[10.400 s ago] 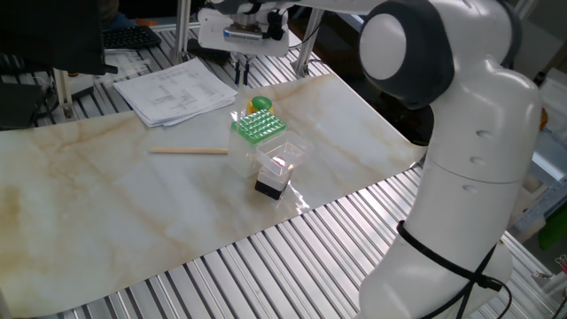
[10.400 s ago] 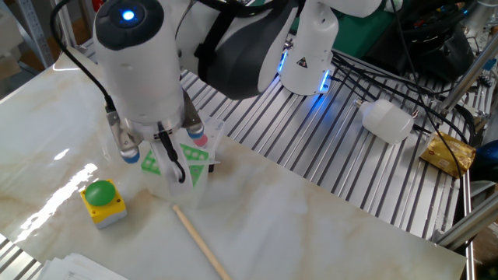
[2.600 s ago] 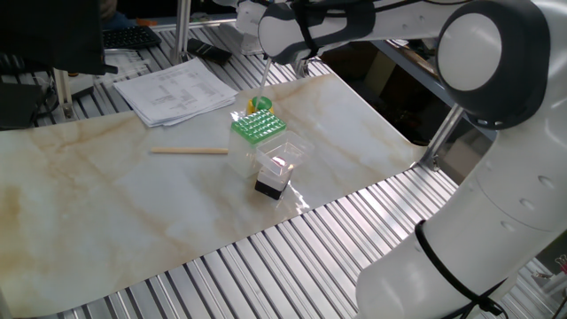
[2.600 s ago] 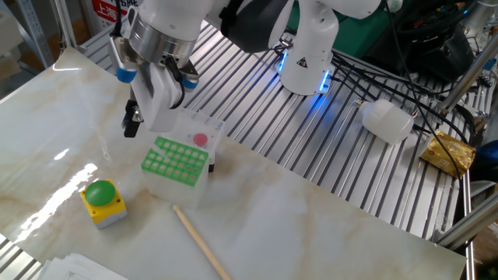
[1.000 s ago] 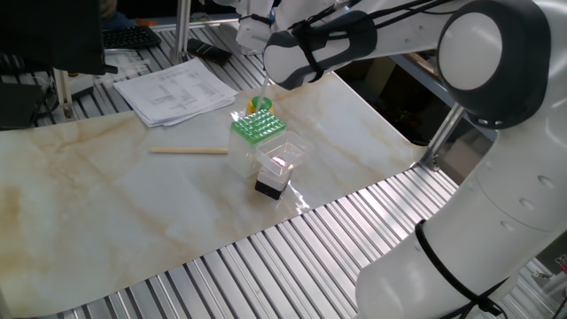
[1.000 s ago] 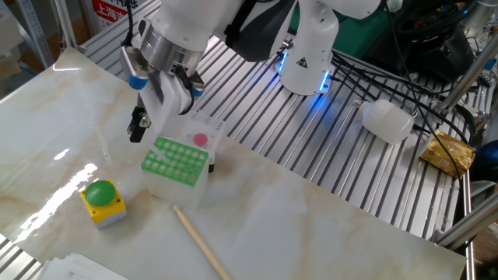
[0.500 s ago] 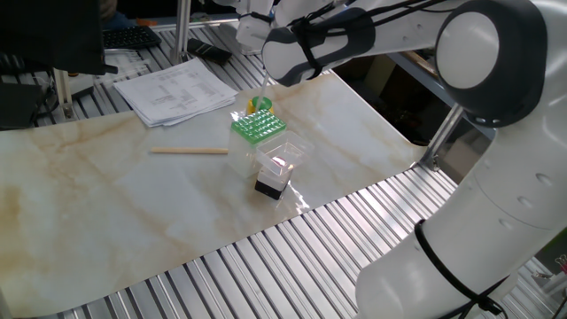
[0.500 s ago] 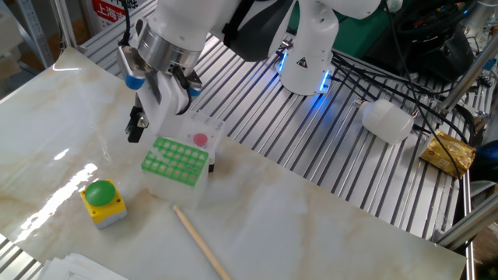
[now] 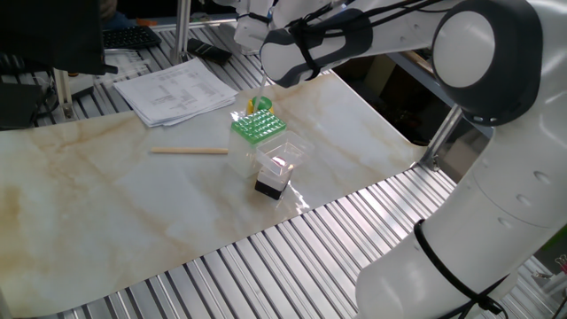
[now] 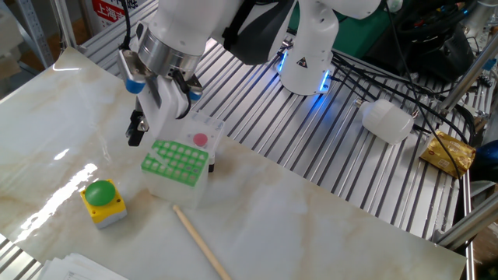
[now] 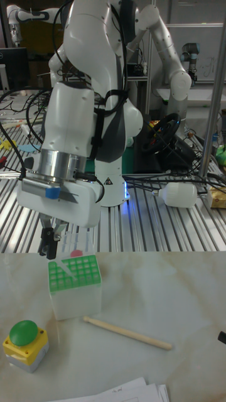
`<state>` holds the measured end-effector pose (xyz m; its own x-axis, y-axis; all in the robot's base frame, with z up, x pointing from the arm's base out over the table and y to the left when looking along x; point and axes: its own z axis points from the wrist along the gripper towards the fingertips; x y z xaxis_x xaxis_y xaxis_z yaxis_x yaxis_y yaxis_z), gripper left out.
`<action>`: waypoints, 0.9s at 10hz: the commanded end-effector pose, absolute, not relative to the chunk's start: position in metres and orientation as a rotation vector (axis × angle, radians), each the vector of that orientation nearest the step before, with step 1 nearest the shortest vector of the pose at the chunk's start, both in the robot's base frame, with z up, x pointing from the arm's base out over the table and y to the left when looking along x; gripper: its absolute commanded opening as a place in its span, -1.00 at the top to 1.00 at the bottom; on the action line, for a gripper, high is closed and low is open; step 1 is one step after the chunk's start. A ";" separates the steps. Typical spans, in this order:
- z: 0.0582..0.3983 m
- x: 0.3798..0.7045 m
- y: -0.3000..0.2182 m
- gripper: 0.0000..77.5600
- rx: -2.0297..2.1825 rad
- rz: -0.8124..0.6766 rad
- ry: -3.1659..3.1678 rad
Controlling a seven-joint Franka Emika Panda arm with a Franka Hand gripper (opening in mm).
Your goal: Insert a large pipette tip into the holder for large pipette tips
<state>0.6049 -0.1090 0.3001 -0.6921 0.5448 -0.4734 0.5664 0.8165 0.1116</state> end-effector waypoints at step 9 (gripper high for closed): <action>0.292 0.603 -0.100 0.97 0.826 -0.043 2.471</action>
<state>0.6027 -0.1004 0.2906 -0.6744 0.5509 -0.4916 0.5681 0.8125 0.1313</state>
